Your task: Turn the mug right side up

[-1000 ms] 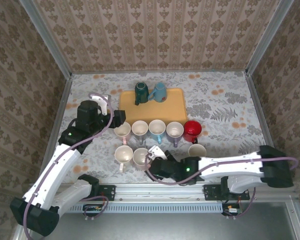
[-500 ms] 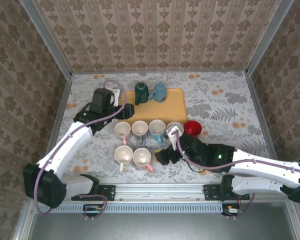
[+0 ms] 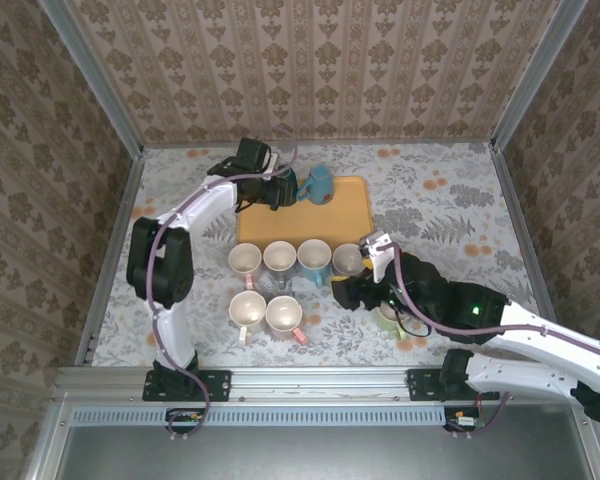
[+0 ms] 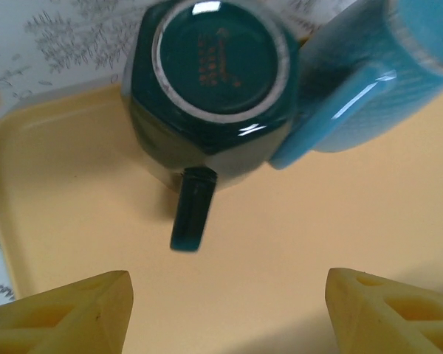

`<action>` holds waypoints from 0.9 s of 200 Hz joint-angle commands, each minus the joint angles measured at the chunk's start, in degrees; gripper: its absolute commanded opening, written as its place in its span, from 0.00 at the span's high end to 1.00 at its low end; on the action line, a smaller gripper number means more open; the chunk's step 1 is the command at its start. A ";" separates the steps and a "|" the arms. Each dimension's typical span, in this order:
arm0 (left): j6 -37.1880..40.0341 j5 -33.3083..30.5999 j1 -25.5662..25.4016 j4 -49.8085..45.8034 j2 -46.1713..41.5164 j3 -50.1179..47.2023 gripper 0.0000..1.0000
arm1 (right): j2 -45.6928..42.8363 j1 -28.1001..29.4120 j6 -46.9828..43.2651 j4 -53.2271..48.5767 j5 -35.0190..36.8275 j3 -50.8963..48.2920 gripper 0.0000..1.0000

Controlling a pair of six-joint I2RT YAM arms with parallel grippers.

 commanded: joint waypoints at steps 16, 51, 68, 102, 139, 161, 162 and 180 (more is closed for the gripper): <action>3.62 0.78 0.91 -3.29 6.01 5.82 0.35 | -2.97 -0.57 -0.85 -1.49 1.89 -1.86 0.16; 3.70 -0.41 0.91 -5.12 10.90 10.70 0.45 | -2.00 -0.83 -3.11 -3.29 0.79 -1.11 0.16; 4.06 -1.61 0.91 -4.27 11.32 10.89 0.54 | -1.64 -0.83 -4.12 -3.79 0.85 -0.62 0.16; 4.63 -2.05 0.87 -5.42 12.93 12.55 0.70 | -1.73 -0.94 -4.54 -4.05 1.25 -0.60 0.16; 5.40 -4.24 0.84 -6.61 12.71 12.57 0.84 | -1.93 -1.01 -4.24 -4.81 1.13 -1.08 0.16; 5.98 -5.81 0.91 -6.26 10.70 11.10 0.92 | -2.81 -1.01 -3.45 -5.18 1.29 -1.30 0.16; 5.99 -5.82 0.91 -6.21 10.58 11.02 0.93 | -2.89 -1.01 -3.43 -5.19 1.33 -1.30 0.16; 5.77 -5.95 0.91 -5.49 7.77 9.36 0.95 | -3.90 -1.01 -2.59 -5.48 1.38 -1.39 0.16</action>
